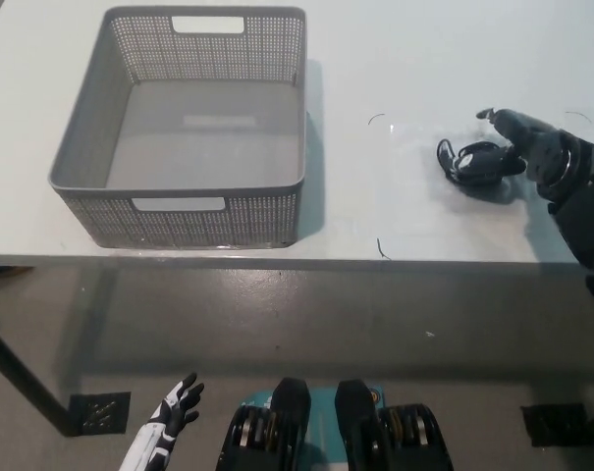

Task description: Use the right hand to pick up a webcam and put it into a container on the left side

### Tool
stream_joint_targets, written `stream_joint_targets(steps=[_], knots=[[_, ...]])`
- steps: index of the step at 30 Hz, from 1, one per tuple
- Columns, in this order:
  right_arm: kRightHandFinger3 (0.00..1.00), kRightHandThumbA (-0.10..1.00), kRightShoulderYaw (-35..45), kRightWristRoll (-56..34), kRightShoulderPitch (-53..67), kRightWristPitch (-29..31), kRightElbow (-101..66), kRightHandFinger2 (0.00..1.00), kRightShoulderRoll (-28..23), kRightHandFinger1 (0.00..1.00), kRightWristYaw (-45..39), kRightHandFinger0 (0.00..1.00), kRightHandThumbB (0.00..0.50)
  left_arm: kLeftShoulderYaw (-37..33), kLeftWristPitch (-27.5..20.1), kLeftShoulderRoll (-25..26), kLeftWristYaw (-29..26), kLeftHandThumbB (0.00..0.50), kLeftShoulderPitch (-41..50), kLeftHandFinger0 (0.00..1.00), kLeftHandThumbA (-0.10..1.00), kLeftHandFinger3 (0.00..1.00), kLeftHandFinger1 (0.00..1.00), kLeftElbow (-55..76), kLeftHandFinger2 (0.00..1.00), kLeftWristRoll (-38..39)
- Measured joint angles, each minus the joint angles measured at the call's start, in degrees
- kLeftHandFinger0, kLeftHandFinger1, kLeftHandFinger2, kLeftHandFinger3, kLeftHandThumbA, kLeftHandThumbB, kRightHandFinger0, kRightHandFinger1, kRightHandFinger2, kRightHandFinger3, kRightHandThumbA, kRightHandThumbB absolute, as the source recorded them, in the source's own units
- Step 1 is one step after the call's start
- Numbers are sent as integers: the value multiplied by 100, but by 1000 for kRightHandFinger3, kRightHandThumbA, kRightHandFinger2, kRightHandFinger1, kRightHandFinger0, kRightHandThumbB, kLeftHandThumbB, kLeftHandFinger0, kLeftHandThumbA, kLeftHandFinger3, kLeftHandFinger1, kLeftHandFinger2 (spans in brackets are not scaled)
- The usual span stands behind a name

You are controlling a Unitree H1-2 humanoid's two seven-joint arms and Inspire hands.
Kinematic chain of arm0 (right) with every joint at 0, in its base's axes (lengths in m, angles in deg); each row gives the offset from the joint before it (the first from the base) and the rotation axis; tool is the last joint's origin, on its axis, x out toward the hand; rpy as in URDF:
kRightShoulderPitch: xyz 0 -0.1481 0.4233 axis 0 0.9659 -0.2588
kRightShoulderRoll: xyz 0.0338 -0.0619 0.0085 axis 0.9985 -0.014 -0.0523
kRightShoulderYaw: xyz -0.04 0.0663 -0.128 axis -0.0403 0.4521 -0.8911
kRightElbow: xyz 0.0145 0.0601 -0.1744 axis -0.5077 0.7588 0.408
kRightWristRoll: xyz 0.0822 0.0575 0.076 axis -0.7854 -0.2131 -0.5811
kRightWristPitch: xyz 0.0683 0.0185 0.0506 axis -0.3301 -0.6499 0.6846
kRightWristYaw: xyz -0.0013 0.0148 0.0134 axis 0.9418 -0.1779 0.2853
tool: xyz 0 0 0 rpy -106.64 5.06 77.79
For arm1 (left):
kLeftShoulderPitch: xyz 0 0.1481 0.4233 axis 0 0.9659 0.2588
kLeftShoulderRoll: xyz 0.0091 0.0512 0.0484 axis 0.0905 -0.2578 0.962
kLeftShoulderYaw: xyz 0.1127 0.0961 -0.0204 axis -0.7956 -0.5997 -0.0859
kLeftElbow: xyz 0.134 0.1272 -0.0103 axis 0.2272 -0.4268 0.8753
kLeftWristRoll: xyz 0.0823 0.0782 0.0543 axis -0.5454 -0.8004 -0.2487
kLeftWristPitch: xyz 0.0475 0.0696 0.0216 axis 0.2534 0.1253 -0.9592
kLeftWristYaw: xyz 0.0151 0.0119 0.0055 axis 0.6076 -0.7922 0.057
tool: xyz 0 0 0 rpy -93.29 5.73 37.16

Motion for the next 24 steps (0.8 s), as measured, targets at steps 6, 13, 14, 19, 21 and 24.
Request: stream_joint_targets(steps=[6,13,14,19,21,24], knots=[[1000,769,-64,-3,0,60,108,1000,1,1000,-44,1000,500,0,0,0,1,90,-3,1000,1000,1000,1000,0,1000,0],[1000,756,-89,-4,18,173,372,1000,75,1000,-79,1000,500,-1,-21,0,1,99,-11,1000,1000,1000,1000,-15,1000,-5],[1000,767,-90,-4,18,188,390,1000,82,1000,-78,1000,500,-2,-21,0,1,97,-15,1000,1000,1000,1000,-15,1000,-5],[1000,702,-64,-21,18,255,440,1000,87,1000,-77,1000,470,-1,-21,1,1,78,-53,1000,1000,1000,1000,-15,1000,-6],[1000,636,-10,-49,18,279,447,1000,88,1000,-84,1000,452,-2,-21,1,2,70,-81,1000,1000,1000,1000,-15,1000,-5],[1000,568,95,-129,19,306,460,1000,88,1000,-82,929,400,-2,-20,1,2,67,-123,1000,1000,1000,1000,-14,1000,-6]])
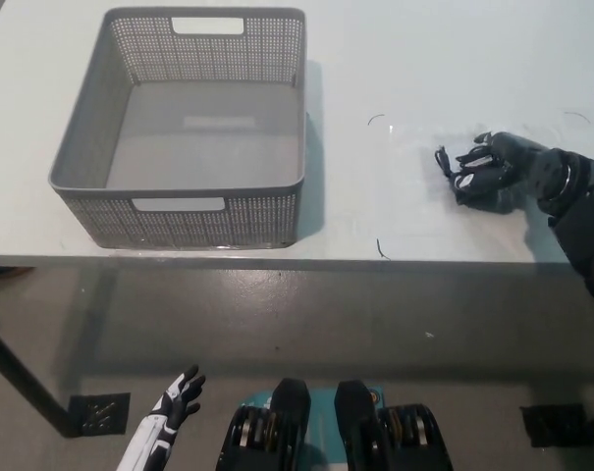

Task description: Use the right hand to pick up a webcam and put it into a container on the left side

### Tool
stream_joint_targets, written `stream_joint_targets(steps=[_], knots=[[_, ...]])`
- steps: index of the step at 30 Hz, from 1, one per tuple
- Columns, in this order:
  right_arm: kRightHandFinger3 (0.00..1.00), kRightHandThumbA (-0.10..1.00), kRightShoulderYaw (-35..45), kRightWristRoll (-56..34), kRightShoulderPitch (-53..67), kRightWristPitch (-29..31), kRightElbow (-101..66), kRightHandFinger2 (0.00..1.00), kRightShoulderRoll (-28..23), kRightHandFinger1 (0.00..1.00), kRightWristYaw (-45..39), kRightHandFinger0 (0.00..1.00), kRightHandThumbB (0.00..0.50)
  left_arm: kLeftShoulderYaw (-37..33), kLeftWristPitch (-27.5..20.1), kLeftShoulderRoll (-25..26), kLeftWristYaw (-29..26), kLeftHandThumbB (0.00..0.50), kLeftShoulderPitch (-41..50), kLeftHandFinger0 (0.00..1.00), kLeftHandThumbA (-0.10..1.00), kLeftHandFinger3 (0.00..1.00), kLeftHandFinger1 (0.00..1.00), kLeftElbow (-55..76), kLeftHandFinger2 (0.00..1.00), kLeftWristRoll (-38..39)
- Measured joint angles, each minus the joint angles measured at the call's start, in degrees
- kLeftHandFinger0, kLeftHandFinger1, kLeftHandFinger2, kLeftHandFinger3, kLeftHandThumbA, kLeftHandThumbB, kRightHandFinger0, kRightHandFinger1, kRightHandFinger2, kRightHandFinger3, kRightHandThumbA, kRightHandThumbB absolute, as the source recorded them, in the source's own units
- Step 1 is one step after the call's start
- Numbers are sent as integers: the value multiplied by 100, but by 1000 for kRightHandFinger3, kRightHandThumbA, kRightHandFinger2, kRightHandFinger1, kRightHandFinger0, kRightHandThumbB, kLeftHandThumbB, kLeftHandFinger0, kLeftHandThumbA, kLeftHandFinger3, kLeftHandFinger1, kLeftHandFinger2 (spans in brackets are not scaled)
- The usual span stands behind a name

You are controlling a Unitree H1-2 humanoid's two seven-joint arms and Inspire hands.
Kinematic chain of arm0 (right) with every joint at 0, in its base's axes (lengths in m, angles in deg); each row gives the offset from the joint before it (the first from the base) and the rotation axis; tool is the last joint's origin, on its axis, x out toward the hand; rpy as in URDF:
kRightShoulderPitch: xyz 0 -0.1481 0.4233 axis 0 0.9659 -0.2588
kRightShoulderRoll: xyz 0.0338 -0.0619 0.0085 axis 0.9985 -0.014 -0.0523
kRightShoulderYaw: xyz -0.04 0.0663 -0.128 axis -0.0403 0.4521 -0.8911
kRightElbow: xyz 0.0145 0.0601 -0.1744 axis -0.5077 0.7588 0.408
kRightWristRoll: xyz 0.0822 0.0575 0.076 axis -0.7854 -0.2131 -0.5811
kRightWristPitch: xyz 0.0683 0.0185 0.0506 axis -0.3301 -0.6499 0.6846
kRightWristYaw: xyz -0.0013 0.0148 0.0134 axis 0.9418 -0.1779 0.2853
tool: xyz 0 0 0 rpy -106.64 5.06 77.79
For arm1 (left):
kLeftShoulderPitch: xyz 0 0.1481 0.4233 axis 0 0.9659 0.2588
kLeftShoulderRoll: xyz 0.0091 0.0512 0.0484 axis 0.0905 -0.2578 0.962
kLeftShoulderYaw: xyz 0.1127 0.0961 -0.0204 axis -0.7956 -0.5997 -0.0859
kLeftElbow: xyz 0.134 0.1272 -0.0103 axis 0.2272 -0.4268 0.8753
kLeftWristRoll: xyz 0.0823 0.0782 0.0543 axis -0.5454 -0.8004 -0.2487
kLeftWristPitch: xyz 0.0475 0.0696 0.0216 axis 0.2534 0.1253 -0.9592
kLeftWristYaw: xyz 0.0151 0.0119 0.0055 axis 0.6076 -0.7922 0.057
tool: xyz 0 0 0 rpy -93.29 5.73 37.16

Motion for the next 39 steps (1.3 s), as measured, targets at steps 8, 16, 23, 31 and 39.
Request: stream_joint_targets(steps=[8,16,23,31,39], knots=[[443,-100,112,-45,65,262,7,444,-7,99,458,2,171,1,3,0,2,76,-60,1000,1000,1000,1000,-1,1000,10],[840,-100,597,-254,252,722,97,870,-9,504,1247,21,167,4,23,0,4,66,-179,1000,1000,1000,1000,-1,1000,22],[843,-100,725,-342,319,939,164,885,-8,503,1484,13,158,4,33,4,4,56,-245,1000,1000,1000,1000,-2,1000,32],[815,-100,893,-449,321,1085,172,823,-13,414,1686,0,167,4,33,24,4,67,-291,1000,1000,1000,1000,-73,1000,24],[763,-100,1111,-529,141,1180,63,748,-48,346,1899,0,173,5,43,37,5,73,-329,1000,1000,1000,1000,-75,1000,30]])
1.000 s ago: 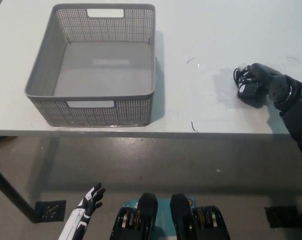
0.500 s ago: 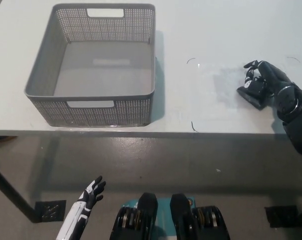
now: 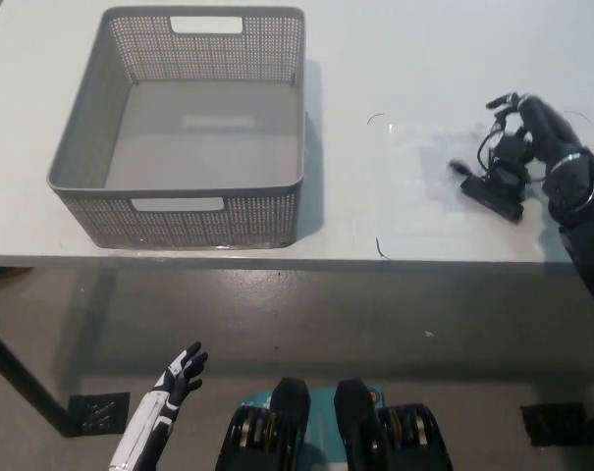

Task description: Use the right hand to pick up a webcam and put it into a container on the left side

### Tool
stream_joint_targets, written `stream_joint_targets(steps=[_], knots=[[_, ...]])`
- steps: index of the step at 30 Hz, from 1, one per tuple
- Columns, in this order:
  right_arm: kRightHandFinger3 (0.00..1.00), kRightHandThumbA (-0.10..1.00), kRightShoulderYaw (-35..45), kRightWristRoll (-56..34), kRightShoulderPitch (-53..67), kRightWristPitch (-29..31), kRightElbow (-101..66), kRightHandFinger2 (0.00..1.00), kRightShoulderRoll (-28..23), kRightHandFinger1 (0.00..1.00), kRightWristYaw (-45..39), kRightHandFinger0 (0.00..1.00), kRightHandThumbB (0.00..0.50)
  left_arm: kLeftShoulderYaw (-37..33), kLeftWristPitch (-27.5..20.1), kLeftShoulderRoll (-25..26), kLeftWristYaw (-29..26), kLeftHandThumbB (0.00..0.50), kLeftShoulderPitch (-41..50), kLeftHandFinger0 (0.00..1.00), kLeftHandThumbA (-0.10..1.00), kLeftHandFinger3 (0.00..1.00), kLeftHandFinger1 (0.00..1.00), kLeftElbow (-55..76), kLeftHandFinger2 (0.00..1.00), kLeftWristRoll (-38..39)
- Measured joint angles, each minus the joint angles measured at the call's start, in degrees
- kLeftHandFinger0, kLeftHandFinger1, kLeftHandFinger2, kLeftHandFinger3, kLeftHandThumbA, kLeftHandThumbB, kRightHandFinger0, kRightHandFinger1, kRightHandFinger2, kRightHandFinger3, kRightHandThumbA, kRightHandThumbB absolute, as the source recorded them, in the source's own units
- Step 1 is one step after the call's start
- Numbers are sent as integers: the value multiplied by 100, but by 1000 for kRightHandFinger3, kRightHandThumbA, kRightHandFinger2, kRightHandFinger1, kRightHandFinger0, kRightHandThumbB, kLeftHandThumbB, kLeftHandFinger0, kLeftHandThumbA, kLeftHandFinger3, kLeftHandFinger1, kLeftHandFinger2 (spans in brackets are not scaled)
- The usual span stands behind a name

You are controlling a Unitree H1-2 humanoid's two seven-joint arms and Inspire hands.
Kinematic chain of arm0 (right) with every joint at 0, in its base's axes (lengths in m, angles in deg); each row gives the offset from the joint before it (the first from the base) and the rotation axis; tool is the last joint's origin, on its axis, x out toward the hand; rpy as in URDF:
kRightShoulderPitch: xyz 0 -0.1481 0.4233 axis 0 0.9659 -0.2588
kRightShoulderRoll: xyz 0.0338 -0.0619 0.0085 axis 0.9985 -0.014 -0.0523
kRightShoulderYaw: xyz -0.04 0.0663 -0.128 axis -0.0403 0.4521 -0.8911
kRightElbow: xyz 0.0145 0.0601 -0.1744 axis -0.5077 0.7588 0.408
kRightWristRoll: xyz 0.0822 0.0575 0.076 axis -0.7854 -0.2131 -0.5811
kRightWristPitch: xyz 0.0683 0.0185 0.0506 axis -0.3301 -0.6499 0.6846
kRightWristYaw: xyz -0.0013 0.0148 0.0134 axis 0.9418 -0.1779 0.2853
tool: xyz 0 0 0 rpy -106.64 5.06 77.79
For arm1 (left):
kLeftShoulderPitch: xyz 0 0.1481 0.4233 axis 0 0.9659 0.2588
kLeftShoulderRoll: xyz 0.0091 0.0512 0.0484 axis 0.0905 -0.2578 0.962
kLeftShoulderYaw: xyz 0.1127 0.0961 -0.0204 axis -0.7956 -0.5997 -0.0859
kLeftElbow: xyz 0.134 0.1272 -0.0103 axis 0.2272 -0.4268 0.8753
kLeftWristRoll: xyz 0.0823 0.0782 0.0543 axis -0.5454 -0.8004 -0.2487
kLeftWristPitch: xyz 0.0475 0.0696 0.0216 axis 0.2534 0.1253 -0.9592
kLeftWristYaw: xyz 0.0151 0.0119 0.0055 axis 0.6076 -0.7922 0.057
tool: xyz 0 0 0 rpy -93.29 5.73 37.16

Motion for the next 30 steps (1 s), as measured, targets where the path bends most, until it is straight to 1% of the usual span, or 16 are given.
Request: stream_joint_targets(steps=[1,6,7,8,10,12,14,15,16,18,20,25,28,30], knots=[[768,-100,14,-2,-21,13,-32,750,-9,345,16,0,172,0,0,0,0,84,0,1000,1000,1000,1000,0,1000,0],[736,-100,191,-54,-153,37,-219,752,-45,325,102,0,167,0,2,6,0,69,2,1000,1000,1000,1000,0,1000,2],[771,-100,243,-80,-194,37,-277,793,-56,346,116,0,157,0,3,6,0,70,1,1000,1000,1000,1000,0,1000,2],[811,-100,298,-117,-238,37,-323,824,-64,375,122,0,158,0,3,6,0,69,0,1000,1000,1000,1000,0,1000,2],[840,-100,359,-162,-317,37,-379,832,-71,392,122,0,170,0,3,6,0,63,-3,1000,1000,1000,1000,0,1000,4],[828,-100,394,-208,-428,38,-514,820,-90,396,126,0,162,-1,3,6,0,69,-15,1000,1000,1000,1000,-2,1000,3],[834,-100,394,-217,-496,37,-649,814,-91,413,133,7,185,-3,3,6,0,79,-22,1000,1000,1000,1000,-2,1000,-5],[825,-100,394,-219,-510,37,-694,800,-91,407,134,0,207,-4,3,6,0,88,-24,1000,1000,1000,1000,-3,1000,-7],[816,-100,394,-224,-529,37,-772,787,-91,404,135,0,204,-4,3,6,0,88,-24,1000,1000,1000,1000,-3,1000,-7],[799,-100,395,-224,-531,30,-908,773,-90,402,135,0,218,-4,2,9,0,87,-22,1000,1000,1000,1000,-3,1000,-6],[792,-100,399,-225,-530,21,-1001,771,-90,391,136,0,199,-4,3,11,0,88,-22,1000,1000,1000,1000,-3,1000,-5],[815,-100,405,-229,-529,-18,-1255,805,-90,409,126,0,192,-2,3,16,0,87,-33,1000,1000,1000,1000,-3,1000,-4],[802,-100,417,-237,-528,-34,-1413,799,-90,399,122,0,198,-2,3,20,0,104,-29,1000,1000,1000,1000,-2,1000,-2],[787,-100,426,-239,-528,-37,-1468,789,-90,382,123,0,189,0,3,20,2,101,-23,1000,1000,1000,1000,-2,1000,8]])
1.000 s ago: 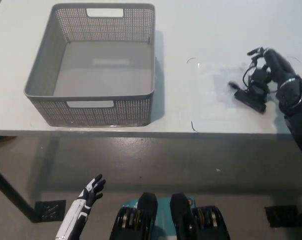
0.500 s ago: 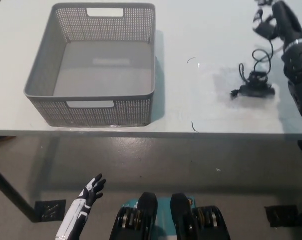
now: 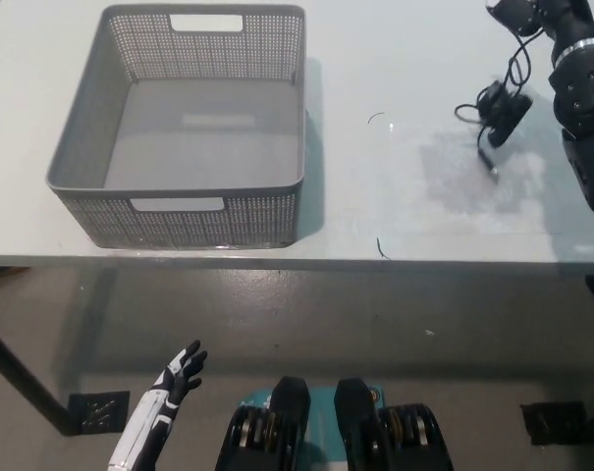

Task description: Use the right hand to pick up a webcam and put it into a container on the left side

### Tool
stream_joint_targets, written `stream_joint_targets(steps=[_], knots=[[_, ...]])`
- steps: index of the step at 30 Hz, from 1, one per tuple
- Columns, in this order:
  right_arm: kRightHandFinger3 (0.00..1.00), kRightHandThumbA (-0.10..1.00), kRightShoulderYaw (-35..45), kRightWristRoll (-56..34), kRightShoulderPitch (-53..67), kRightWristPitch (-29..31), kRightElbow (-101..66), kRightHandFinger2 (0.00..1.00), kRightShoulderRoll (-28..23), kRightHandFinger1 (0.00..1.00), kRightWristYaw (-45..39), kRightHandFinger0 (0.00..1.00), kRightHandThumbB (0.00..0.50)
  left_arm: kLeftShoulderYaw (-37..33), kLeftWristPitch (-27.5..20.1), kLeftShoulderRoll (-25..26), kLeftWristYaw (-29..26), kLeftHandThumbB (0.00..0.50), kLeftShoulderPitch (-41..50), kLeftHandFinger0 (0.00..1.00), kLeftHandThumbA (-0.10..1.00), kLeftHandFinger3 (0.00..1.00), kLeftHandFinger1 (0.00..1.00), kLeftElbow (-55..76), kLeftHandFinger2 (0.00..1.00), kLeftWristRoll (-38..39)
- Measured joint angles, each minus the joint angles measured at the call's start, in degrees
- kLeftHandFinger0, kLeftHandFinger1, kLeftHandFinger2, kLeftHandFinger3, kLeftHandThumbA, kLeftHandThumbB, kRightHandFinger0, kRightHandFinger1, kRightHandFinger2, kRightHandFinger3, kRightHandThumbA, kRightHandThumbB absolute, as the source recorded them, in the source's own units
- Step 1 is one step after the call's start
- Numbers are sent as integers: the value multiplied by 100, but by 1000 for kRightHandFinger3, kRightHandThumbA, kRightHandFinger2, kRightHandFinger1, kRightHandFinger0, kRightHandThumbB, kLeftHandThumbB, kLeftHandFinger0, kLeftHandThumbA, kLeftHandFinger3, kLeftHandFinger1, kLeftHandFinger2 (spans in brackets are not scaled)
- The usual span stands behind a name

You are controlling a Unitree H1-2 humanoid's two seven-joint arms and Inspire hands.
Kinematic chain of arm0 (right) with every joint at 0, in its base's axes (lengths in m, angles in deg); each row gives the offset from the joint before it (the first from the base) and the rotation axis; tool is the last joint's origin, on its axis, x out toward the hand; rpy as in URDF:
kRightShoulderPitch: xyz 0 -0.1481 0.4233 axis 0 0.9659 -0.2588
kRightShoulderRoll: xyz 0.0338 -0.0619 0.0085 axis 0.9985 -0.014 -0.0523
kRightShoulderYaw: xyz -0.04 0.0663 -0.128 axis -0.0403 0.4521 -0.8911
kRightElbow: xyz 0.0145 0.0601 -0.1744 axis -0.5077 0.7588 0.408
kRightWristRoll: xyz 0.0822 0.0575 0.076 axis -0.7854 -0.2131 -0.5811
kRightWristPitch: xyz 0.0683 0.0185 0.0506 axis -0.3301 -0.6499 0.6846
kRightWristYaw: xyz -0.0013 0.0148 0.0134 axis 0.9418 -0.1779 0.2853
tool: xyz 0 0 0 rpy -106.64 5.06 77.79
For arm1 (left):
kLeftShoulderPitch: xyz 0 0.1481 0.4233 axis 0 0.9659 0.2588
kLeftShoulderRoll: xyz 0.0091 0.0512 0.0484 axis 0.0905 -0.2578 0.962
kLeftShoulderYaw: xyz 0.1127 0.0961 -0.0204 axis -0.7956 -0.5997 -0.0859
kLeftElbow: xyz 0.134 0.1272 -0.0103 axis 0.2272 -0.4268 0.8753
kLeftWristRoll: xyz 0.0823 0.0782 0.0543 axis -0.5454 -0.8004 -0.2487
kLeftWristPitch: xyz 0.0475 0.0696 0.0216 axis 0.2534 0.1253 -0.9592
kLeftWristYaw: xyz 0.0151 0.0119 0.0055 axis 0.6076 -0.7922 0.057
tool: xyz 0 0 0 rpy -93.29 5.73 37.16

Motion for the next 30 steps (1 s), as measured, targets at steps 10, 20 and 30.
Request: stream_joint_targets(steps=[10,20,30], knots=[[898,-100,83,-5,-282,-172,-479,845,14,441,-51,0,177,-6,13,9,2,103,43,1000,1000,1000,1000,4,1000,1],[772,-100,81,-2,-953,-566,-1200,691,340,259,-219,0,190,-42,24,9,43,113,146,1000,1000,1000,1000,10,1000,2],[795,-100,-137,35,-1422,-831,-1290,663,839,224,-362,0,209,-97,37,14,121,127,210,1000,1000,1000,1000,32,1000,10]])
